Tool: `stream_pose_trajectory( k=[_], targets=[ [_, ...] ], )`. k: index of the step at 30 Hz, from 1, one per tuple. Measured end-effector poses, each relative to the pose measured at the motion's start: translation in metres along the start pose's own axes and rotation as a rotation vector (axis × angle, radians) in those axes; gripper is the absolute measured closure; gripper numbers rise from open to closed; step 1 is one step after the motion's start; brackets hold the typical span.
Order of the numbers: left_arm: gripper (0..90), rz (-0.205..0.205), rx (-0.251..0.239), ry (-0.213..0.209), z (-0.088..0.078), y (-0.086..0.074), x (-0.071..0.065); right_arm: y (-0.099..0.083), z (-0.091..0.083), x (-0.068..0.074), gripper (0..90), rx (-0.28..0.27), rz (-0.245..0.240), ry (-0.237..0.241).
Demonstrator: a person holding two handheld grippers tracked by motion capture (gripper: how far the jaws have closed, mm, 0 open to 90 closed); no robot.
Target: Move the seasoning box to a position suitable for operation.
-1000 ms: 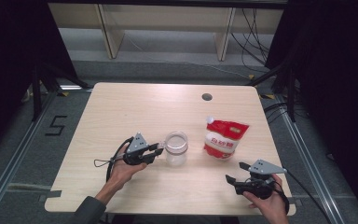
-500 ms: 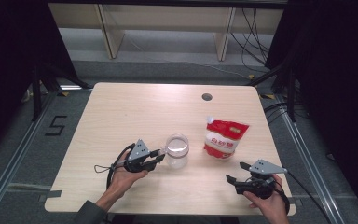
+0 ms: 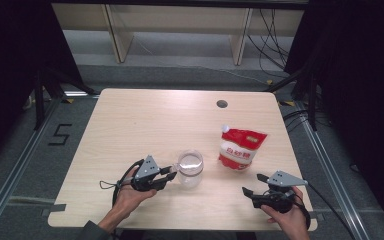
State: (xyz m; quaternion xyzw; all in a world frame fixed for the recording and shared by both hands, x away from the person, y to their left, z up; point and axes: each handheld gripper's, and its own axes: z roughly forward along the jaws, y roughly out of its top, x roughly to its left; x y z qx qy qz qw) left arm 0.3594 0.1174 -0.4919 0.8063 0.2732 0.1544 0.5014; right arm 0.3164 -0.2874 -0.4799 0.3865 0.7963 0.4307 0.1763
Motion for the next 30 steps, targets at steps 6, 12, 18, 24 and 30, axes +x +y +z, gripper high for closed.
stream_pose_trajectory(
  k=[6,12,18,24,30],
  targets=[
    [72.7,0.018,0.002,-0.026,-0.0028,-0.0016,-0.0009,0.0001,0.0002,0.0003,25.6,0.003,-0.002,0.001],
    [72.7,0.020,0.001,-0.037,-0.0061,-0.0032,-0.0049,0.0001,0.0003,0.0004,25.6,0.003,0.002,0.006],
    [72.7,0.038,0.001,-0.055,-0.0070,-0.0039,-0.0047,-0.0001,0.0006,0.0006,25.6,0.004,0.003,0.010],
    [72.8,0.038,0.003,-0.075,-0.0083,-0.0050,-0.0053,-0.0001,0.0010,-0.0009,25.6,-0.006,-0.025,0.003],
    [72.6,0.028,0.002,-0.077,-0.0088,-0.0051,-0.0034,0.0004,0.0006,-0.0001,25.6,0.000,-0.036,-0.011]
  ],
)
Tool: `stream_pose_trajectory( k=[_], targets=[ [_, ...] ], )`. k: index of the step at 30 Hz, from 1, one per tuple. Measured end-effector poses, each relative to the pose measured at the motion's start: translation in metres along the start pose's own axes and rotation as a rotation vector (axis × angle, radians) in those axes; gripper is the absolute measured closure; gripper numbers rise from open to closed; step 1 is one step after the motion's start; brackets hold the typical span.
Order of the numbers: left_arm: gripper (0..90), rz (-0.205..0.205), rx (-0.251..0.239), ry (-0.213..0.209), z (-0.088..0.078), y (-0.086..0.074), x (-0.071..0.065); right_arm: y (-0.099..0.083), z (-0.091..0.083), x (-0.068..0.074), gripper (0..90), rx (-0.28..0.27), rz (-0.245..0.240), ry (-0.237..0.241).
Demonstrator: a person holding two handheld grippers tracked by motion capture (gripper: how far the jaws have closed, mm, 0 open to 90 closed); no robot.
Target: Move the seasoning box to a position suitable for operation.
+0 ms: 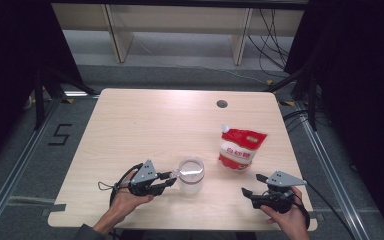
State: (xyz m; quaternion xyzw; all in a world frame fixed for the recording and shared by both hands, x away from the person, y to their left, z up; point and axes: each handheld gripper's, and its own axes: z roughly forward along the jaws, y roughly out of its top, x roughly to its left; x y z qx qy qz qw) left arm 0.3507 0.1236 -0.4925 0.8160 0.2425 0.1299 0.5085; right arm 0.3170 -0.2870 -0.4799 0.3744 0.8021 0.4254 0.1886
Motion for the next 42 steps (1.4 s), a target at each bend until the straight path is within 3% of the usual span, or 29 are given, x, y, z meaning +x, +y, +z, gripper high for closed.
stream_pose_trajectory(
  k=[1,3,5,9,10,13,14,15,19,20,22,24,26,31,32,37,42],
  targets=[
    [72.5,0.018,0.005,0.002,-0.001,0.000,0.001,0.000,0.000,0.002,25.6,0.005,0.024,0.006],
    [72.4,0.011,0.003,0.001,-0.001,0.000,0.001,0.000,0.000,0.000,25.6,0.000,-0.001,0.000],
    [72.3,0.007,0.004,0.003,0.000,0.000,0.002,-0.001,0.000,0.002,25.5,0.004,0.033,0.008],
    [71.8,0.006,0.008,0.005,-0.001,0.000,0.002,-0.001,0.000,0.001,25.6,0.006,0.030,0.010],
    [71.0,-0.013,0.005,0.001,0.000,0.000,0.001,-0.001,0.001,0.001,25.6,0.004,0.031,0.009],
    [65.9,-0.015,0.022,-0.006,-0.002,0.001,0.001,0.000,0.002,0.000,25.6,0.004,0.014,0.021],
    [58.9,-0.001,0.031,0.000,-0.003,0.001,0.001,-0.001,0.001,0.001,25.6,0.016,0.027,0.027],
    [55.7,-0.001,0.031,0.000,-0.003,0.001,0.001,-0.001,0.002,-0.001,25.6,0.003,0.006,0.023],
    [50.0,-0.036,0.028,0.011,-0.009,0.001,0.001,-0.001,0.003,-0.002,25.5,-0.001,0.003,0.032],
    [47.5,-0.058,0.027,0.010,-0.010,0.000,0.000,-0.001,0.001,0.002,25.6,0.022,0.033,0.029],
    [44.6,-0.059,0.021,0.008,-0.014,0.001,0.001,-0.001,0.002,0.002,25.5,0.015,0.029,0.030],
    [41.1,-0.086,0.010,0.002,-0.019,0.002,-0.001,-0.001,0.003,0.002,25.5,0.011,0.003,0.045],
    [39.3,-0.092,0.000,-0.002,-0.024,0.003,-0.003,-0.001,0.003,0.001,25.5,0.006,-0.005,0.032],
    [36.1,-0.143,-0.025,0.010,-0.032,0.006,-0.005,-0.001,0.002,0.002,25.5,0.016,0.008,0.034],
    [36.1,-0.164,-0.039,0.012,-0.034,0.007,-0.005,-0.001,0.002,0.002,25.5,0.016,0.005,0.029],
    [38.6,-0.180,-0.064,0.021,-0.042,0.012,-0.004,-0.002,0.002,0.002,25.5,0.014,0.015,0.029],
    [61.2,-0.188,-0.097,0.034,-0.046,0.015,-0.003,-0.002,0.002,0.002,25.5,0.016,0.016,0.033]
  ],
)
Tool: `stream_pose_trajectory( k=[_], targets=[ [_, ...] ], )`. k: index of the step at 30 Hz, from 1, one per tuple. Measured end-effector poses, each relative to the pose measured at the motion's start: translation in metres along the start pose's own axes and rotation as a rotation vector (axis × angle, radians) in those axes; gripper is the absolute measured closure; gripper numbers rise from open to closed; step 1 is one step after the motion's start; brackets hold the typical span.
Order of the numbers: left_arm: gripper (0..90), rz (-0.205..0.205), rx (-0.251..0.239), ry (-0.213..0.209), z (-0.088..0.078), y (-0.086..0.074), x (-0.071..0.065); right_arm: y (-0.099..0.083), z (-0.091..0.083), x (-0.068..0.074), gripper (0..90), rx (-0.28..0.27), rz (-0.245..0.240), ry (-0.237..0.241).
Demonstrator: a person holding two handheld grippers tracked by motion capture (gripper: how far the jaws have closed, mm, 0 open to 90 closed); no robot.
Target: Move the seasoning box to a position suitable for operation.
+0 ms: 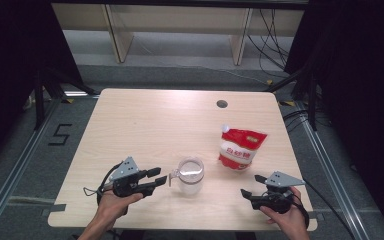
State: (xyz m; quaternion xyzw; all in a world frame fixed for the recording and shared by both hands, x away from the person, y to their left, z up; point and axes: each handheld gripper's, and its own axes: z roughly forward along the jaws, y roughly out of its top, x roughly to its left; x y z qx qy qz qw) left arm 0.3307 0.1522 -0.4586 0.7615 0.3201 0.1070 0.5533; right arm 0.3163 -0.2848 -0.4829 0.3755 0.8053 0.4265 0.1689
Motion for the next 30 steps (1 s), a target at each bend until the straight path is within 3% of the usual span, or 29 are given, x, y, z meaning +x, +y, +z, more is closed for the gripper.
stream_pose_trajectory(
  k=[2,3,4,9,13,14,17,18,30],
  targets=[
    [68.4,-0.009,-0.002,0.012,0.000,0.000,-0.001,0.000,-0.001,0.001,25.5,0.009,0.009,-0.001],
    [71.2,0.024,0.007,0.009,-0.001,0.001,-0.001,0.000,0.001,-0.001,25.5,-0.003,-0.019,-0.003],
    [73.7,0.007,0.002,0.014,-0.001,0.001,-0.003,0.000,0.001,-0.001,25.6,-0.003,-0.019,-0.004],
    [84.5,0.031,-0.010,0.013,0.002,0.004,-0.006,0.000,0.001,-0.001,25.5,-0.004,-0.022,-0.007],
    [87.1,0.053,-0.007,0.013,0.007,0.009,-0.007,0.000,0.001,-0.002,25.5,0.000,-0.026,-0.009],
    [87.5,0.044,-0.008,0.013,0.008,0.010,-0.008,0.000,0.000,0.001,25.6,0.013,0.012,0.001],
    [88.0,0.051,-0.011,0.004,0.013,0.013,-0.009,0.000,0.000,0.000,25.5,0.009,0.003,-0.002],
    [88.4,0.057,-0.006,0.003,0.014,0.013,-0.009,0.000,0.001,-0.002,25.5,-0.004,-0.033,-0.012],
    [89.0,0.067,0.009,0.000,0.029,0.018,-0.010,0.000,0.001,-0.002,25.6,-0.004,-0.034,-0.012]
  ],
)
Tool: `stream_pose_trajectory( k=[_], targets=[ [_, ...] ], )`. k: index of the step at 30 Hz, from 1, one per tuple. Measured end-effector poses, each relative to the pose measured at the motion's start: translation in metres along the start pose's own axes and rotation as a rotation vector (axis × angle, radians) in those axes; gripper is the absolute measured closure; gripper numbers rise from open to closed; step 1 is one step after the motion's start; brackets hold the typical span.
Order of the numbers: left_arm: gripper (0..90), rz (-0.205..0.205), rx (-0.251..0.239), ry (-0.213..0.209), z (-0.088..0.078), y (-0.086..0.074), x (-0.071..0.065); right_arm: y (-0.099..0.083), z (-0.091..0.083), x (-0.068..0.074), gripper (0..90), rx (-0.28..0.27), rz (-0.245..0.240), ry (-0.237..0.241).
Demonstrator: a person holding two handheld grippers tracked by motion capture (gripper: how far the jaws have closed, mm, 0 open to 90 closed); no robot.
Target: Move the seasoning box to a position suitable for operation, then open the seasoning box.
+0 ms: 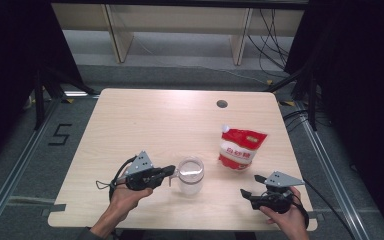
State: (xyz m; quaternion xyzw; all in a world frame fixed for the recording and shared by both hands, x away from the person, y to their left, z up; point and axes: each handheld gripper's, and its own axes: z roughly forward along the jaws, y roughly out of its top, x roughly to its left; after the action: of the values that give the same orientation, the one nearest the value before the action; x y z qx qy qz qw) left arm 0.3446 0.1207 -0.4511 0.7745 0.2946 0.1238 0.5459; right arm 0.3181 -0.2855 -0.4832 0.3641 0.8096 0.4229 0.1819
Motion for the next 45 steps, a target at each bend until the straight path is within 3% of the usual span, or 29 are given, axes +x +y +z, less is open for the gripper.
stream_pose_trajectory(
  k=[4,7,13,16,17,18,20,21,22,25,27,31,33,34,39,41,42,45],
  targets=[
    [89.0,0.008,0.001,-0.005,0.001,0.001,0.000,0.000,0.001,0.001,25.5,-0.005,0.009,0.028],
    [89.0,0.003,0.001,-0.004,0.001,0.001,0.000,0.000,0.001,0.003,25.5,0.008,0.029,0.015],
    [89.0,0.003,-0.007,-0.003,0.001,0.000,0.001,0.000,0.001,0.001,25.5,0.000,0.005,0.012],
    [89.0,0.005,0.000,0.003,0.000,-0.001,0.000,0.000,0.001,0.004,25.6,0.015,0.043,0.023],
    [89.0,0.008,-0.001,0.003,0.000,-0.001,0.000,0.001,0.002,0.002,25.6,0.004,0.002,0.014],
    [89.0,0.007,-0.002,0.001,0.000,-0.001,0.001,0.002,0.003,0.003,26.6,0.006,-0.006,0.022],
    [89.0,0.004,-0.009,-0.006,0.000,-0.001,0.001,0.002,0.003,0.004,29.4,0.011,-0.008,0.031],
    [88.9,0.005,-0.007,-0.003,0.000,-0.001,0.001,0.002,0.002,0.008,29.1,0.020,0.028,0.039],
    [88.9,0.005,-0.007,-0.003,0.000,-0.001,0.001,0.003,0.004,0.006,29.2,0.006,-0.008,0.038],
    [88.9,0.005,-0.014,-0.007,0.001,-0.002,0.001,0.006,0.005,0.009,29.3,0.001,-0.012,0.057],
    [88.9,0.006,-0.014,-0.007,0.001,-0.002,0.001,0.008,0.007,0.012,31.9,-0.026,-0.020,0.063],
    [88.9,0.013,-0.003,0.002,0.001,-0.003,0.000,0.015,0.013,0.020,37.0,-0.045,-0.019,0.132],
    [88.9,-0.006,-0.005,0.002,0.001,-0.003,-0.001,0.017,0.018,0.020,41.5,-0.068,-0.030,0.163],
    [88.9,0.012,-0.004,0.001,0.001,-0.003,0.000,0.019,0.020,0.021,43.1,-0.064,-0.026,0.161],
    [88.9,0.011,-0.007,0.000,0.001,-0.004,0.000,0.030,0.024,0.027,54.9,-0.099,-0.050,0.192],
    [88.8,0.010,-0.012,-0.003,0.000,-0.004,0.000,0.040,0.029,0.031,65.7,-0.134,-0.094,0.207],
    [88.7,0.009,-0.014,0.001,0.000,-0.005,0.000,0.042,0.033,0.031,66.6,-0.154,-0.118,0.217],
    [88.6,0.015,-0.013,-0.002,0.000,-0.005,0.001,0.047,0.037,0.035,69.3,-0.143,-0.096,0.231]
  ],
)
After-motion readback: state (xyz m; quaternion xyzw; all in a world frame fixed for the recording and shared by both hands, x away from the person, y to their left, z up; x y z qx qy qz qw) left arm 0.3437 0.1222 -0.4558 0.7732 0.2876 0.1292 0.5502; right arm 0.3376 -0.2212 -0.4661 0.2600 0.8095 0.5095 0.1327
